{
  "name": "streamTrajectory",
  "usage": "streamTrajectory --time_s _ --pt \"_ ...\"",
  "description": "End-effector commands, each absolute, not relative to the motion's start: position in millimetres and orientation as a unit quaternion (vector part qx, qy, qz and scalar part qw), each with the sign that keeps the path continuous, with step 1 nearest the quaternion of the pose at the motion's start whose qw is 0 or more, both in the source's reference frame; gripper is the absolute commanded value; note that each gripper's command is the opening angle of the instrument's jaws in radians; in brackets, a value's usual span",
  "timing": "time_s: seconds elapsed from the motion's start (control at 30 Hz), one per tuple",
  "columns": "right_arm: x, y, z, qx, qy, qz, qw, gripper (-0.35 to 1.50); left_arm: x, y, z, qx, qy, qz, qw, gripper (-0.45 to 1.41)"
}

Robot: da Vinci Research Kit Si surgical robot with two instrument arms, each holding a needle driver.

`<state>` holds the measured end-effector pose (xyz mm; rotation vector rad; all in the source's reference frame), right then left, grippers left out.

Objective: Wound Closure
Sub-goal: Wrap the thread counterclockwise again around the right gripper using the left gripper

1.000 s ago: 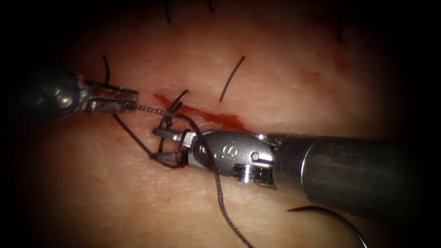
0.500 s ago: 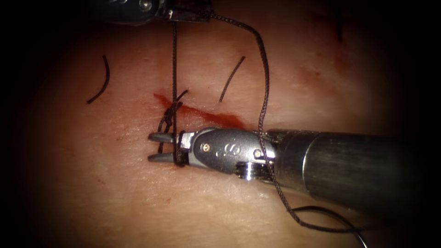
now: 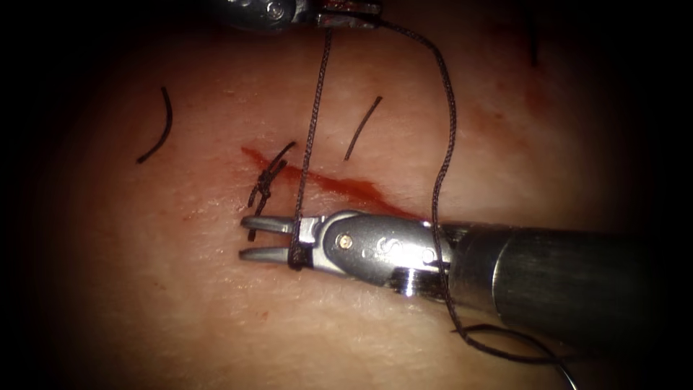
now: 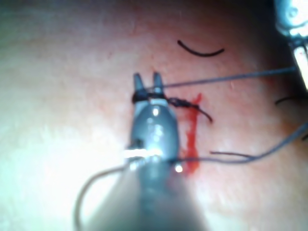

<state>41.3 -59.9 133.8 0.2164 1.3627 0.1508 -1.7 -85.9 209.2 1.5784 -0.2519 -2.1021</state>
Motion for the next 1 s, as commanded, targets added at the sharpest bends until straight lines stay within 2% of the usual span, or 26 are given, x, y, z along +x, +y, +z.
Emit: streamTrajectory --time_s 0.03,0.37,0.73,1.0 --pt "41.4 -60.0 134 0.096 0.633 0.077 0.764 0.1 -2.0 -86.0 211 0.587 -0.098 -0.763 0.253 -0.45" --pt "40.7 -59.7 134 0.081 0.653 0.115 0.744 0.04 -1.1 -87.9 221 0.609 -0.114 -0.743 0.255 -0.45" --pt "40.1 -58.7 135 0.019 0.664 0.2 0.72 -0.06 3.3 -92.7 227 0.615 -0.133 -0.744 0.224 -0.45" --pt "39.3 -57.7 135 -0.027 0.655 0.252 0.711 -0.06 4.3 -95.4 226 0.622 -0.144 -0.74 0.209 -0.45"
